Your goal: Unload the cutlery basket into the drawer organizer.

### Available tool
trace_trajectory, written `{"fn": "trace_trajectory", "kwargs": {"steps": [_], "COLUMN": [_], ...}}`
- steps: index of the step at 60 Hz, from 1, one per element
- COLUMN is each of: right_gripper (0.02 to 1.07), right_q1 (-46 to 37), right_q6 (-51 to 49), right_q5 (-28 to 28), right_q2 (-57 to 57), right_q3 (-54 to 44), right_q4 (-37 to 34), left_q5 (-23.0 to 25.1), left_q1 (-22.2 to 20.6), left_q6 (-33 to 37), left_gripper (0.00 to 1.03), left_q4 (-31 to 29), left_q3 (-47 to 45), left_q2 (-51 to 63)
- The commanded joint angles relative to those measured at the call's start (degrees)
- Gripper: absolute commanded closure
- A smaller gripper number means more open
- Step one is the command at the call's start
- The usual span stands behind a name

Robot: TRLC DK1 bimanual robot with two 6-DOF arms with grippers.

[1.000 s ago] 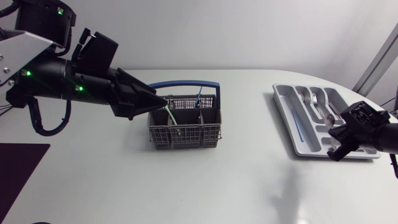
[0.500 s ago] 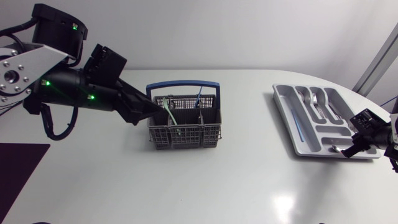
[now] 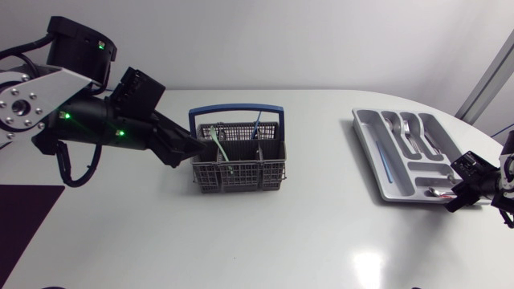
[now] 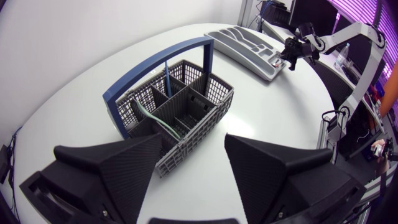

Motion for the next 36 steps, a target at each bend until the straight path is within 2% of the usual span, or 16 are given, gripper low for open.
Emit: {"fn": "trace_trajectory", "kwargs": {"steps": [1, 5, 9, 27, 36], "right_gripper": [0.35, 0.25, 0.2, 0.17, 0.17], "right_q1": [-0.52, -0.69, -0.96, -1.13, 1.33], "right_q6": [-1.87, -1.78, -1.52, 2.43, 8.32], "right_q5": [0.38, 0.29, 0.03, -4.54, -6.3], "right_q2": [-1.99, -3.31, -4.8, -15.09, -19.31], "right_q3": [-0.44, -0.44, -0.17, 0.71, 0.97], "right_q4": [-0.54, -1.68, -3.79, -14.87, -21.37], "left_q5": [-0.47, -0.47, -0.56, -2.93, -8.47], "left_q1": [0.46, 0.37, 0.37, -0.77, -2.79], "left_q6": [1.31, 1.31, 1.22, 0.87, -1.59], "left_gripper": [0.32, 0.32, 0.32, 0.32, 0.32], "left_q4": [0.51, 0.51, 0.51, 0.51, 3.32], "left_q3": [-1.61, -1.52, -1.52, -1.7, -2.75], "left_q2": [1.14, 1.05, 1.05, 1.05, 1.49]}}
